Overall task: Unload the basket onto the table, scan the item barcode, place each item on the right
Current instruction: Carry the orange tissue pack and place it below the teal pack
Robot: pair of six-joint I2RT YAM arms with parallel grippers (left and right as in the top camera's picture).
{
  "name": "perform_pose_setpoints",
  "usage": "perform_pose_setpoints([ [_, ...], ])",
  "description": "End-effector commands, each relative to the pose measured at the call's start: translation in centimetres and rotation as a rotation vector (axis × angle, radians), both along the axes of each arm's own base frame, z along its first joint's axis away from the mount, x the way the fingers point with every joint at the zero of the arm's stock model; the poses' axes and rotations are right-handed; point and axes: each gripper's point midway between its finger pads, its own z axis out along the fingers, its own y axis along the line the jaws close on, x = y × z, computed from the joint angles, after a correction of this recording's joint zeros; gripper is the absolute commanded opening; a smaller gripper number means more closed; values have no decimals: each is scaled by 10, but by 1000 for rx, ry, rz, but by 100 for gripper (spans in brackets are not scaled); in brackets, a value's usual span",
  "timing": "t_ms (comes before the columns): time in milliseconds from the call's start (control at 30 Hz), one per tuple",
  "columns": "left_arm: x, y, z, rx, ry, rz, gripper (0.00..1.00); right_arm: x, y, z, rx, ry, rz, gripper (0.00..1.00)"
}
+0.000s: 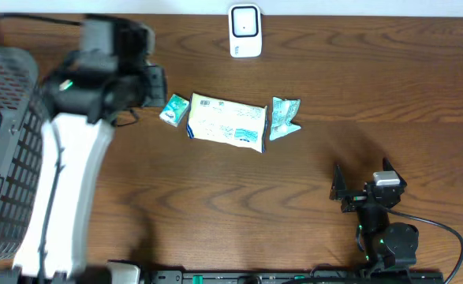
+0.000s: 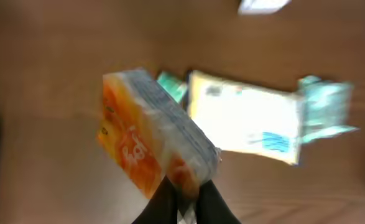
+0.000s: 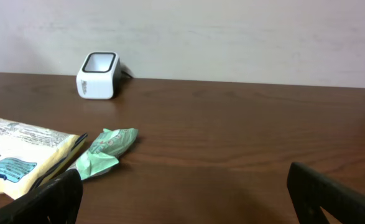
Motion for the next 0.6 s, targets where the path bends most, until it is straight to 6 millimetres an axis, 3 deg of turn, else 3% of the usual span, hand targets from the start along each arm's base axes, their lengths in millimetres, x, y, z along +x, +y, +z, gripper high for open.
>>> perform_pose_setpoints([
  [0, 7, 26, -35, 132, 105, 212, 7, 0, 0, -1, 10, 2, -2, 99],
  [267, 11, 27, -120, 183, 365, 342, 7, 0, 0, -1, 10, 2, -2, 99],
  [567, 14, 18, -183, 246, 512, 315, 8, 0, 0, -1, 10, 2, -2, 99],
])
